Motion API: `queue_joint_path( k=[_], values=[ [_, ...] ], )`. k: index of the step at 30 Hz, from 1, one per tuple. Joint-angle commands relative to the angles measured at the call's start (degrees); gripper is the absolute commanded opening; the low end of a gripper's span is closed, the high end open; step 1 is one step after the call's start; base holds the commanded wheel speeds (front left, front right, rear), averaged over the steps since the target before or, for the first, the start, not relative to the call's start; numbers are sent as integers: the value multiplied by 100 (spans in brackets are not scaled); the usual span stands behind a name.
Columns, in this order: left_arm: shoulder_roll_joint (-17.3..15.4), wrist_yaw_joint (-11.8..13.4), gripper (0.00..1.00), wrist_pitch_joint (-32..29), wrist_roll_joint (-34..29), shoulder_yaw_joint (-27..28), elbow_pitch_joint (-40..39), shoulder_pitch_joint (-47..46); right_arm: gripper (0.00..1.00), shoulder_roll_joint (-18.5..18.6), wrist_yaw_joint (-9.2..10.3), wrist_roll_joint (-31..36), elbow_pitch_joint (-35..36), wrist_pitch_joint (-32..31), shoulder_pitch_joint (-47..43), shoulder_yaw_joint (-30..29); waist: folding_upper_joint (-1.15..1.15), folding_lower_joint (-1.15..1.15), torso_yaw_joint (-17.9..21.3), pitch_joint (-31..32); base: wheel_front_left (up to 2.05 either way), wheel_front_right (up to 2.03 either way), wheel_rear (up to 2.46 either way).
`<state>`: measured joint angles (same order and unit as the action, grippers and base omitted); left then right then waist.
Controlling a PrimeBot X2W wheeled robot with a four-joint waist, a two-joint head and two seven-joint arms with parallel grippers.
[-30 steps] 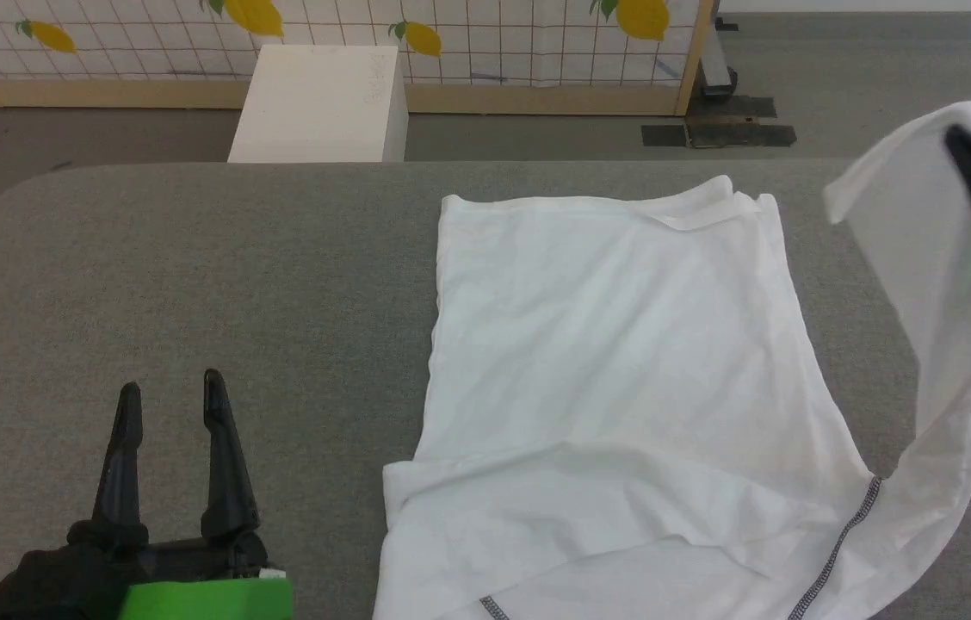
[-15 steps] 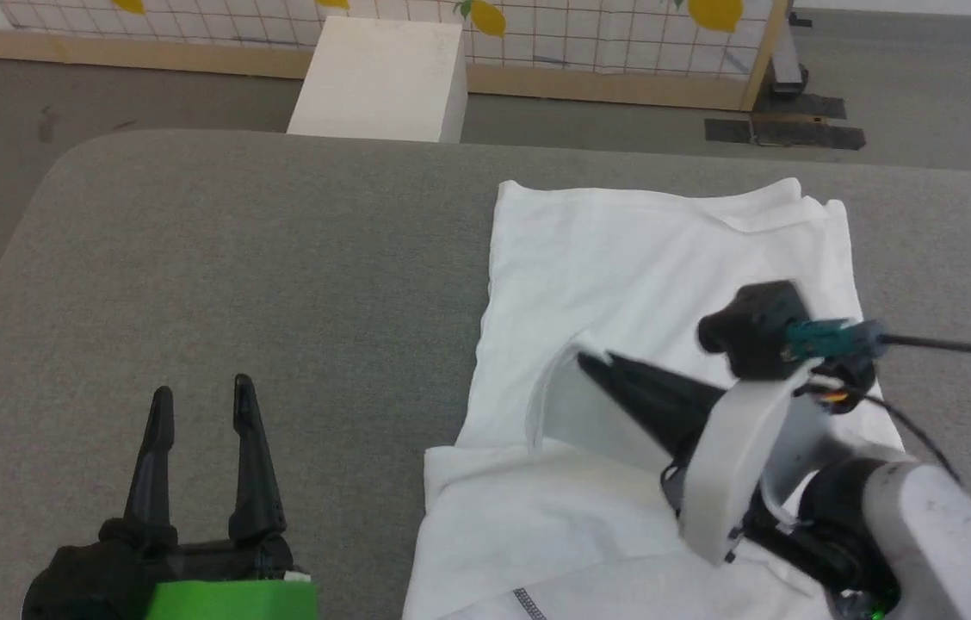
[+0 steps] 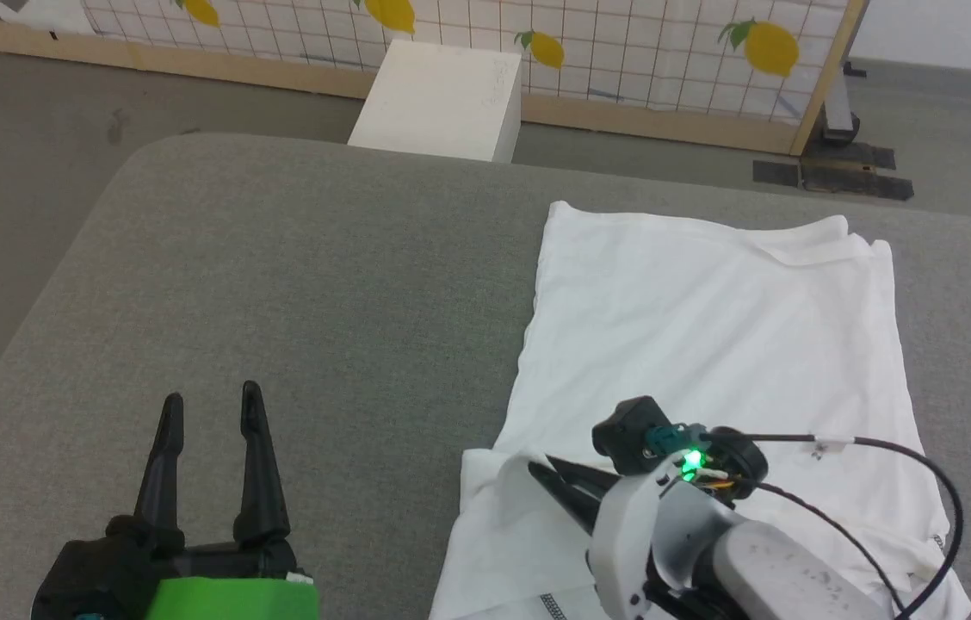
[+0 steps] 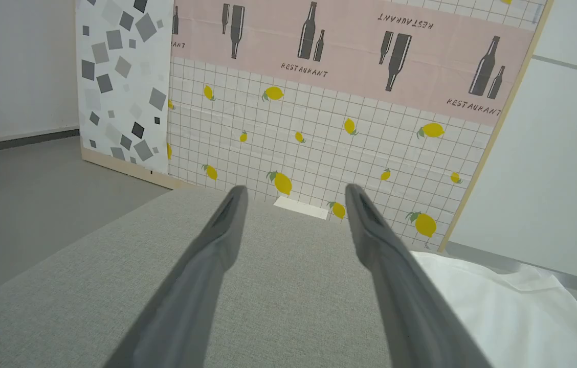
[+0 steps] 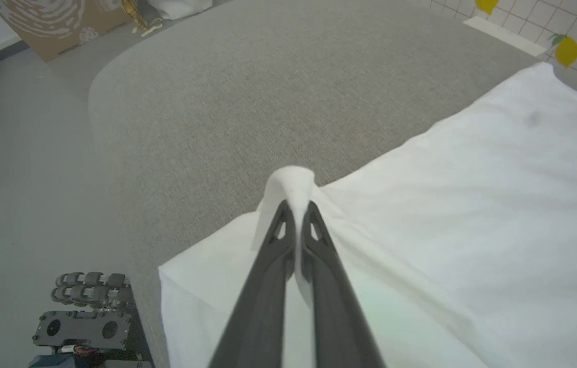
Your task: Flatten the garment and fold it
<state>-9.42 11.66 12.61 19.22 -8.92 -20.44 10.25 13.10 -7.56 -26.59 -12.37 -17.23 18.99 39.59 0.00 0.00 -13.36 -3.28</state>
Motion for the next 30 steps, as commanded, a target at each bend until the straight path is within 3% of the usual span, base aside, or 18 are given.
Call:
queue_joint_path(
  k=[1,5,9,13,17,23,30],
  values=[
    [-46,-34,100,-31,15,-6,16,-34,100,-121,8,22,-186,133,116,18,0,0,1,80,0,0,0],
    [-76,-51,100,-68,31,-26,17,-31,100,-362,8,-170,-477,419,237,40,0,0,83,125,0,0,0],
    [-106,-65,100,-82,25,-44,-20,-59,100,-236,8,-338,-271,660,334,-374,0,0,218,82,0,0,0],
    [-102,-70,100,-72,3,-92,-67,-107,100,80,8,-235,234,872,160,-1372,0,0,391,-19,0,0,0],
    [-81,-66,100,-51,-24,-144,-84,-146,100,298,8,297,907,975,-386,-2681,0,0,578,-123,0,0,0],
    [-54,-95,100,5,-9,-192,-55,-166,100,-46,8,1251,2159,827,-1536,-4425,0,0,888,-234,0,0,0],
    [58,-66,100,104,110,-115,102,-61,100,-846,8,1857,2848,832,-2378,-5151,0,0,1203,-306,0,0,0]
  ],
)
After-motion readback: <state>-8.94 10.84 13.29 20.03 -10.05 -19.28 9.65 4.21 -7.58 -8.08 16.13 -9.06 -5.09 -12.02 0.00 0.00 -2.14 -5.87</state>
